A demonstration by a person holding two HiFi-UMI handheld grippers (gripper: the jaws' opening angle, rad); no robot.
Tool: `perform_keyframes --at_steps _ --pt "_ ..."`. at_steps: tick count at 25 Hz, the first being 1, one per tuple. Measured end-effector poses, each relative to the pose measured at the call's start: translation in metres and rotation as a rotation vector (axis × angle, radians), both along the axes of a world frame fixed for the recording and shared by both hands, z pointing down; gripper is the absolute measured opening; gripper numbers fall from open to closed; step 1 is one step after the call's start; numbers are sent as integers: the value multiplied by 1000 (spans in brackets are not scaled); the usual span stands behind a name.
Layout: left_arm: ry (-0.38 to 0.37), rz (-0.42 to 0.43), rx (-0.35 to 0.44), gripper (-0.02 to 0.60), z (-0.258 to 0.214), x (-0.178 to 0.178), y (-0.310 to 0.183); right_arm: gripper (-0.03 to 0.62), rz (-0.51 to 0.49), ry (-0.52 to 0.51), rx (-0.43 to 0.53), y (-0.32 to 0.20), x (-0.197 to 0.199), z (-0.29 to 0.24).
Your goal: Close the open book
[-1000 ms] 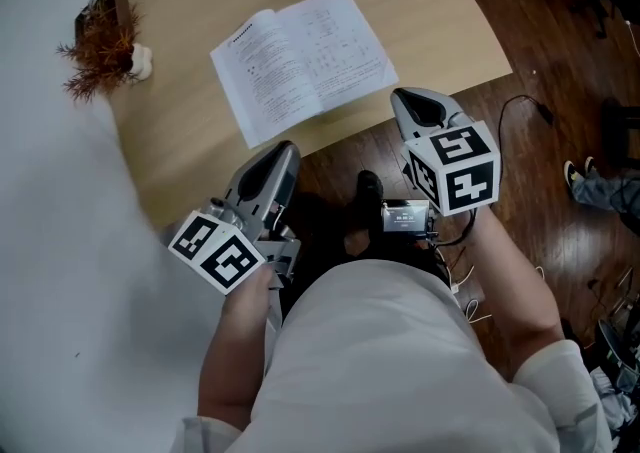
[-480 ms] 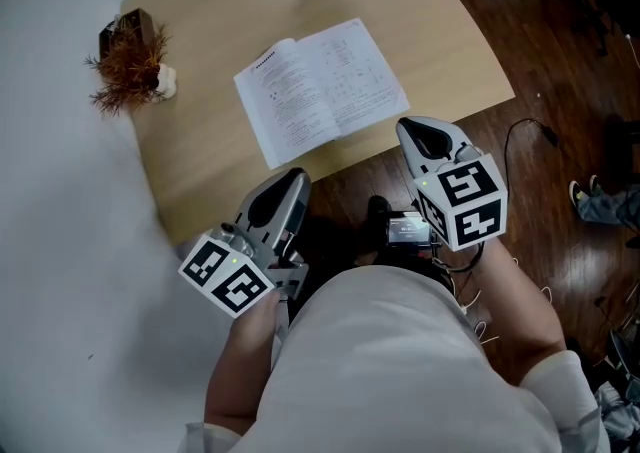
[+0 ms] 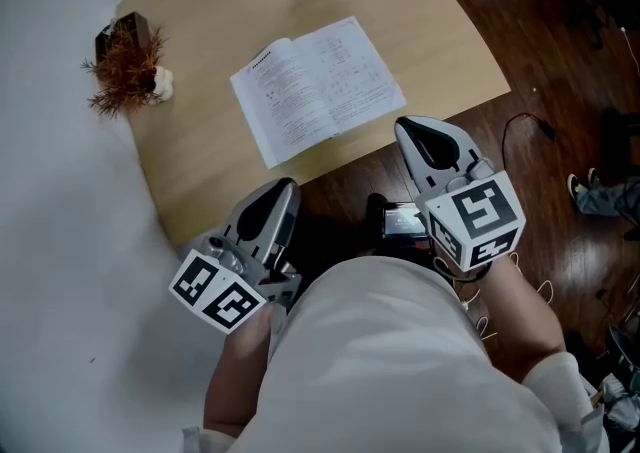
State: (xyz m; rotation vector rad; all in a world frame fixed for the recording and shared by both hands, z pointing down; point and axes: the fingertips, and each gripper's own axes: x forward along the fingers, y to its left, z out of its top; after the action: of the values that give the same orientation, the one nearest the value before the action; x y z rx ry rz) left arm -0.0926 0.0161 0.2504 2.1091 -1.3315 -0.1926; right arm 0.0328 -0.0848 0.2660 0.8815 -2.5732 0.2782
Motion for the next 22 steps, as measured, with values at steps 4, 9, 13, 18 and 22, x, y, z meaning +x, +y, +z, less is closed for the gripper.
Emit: perform_keyframes --at_steps 4,9,13,18,22 --pt "-14 7 3 -2 -6 3 5 3 -10 -24 11 4 3 -9" --pt "-23 11 -4 -2 -6 9 12 3 -28 -40 7 9 7 -13" --pt "-28 1 -4 -2 -8 17 13 3 -48 -52 5 10 15 -16" --pt "-36 -13 -1 -2 -11 33 10 3 -81 -63 5 10 26 -20" --pt "-37 -37 -2 -2 -11 46 8 3 -108 -66 -1 7 37 -19"
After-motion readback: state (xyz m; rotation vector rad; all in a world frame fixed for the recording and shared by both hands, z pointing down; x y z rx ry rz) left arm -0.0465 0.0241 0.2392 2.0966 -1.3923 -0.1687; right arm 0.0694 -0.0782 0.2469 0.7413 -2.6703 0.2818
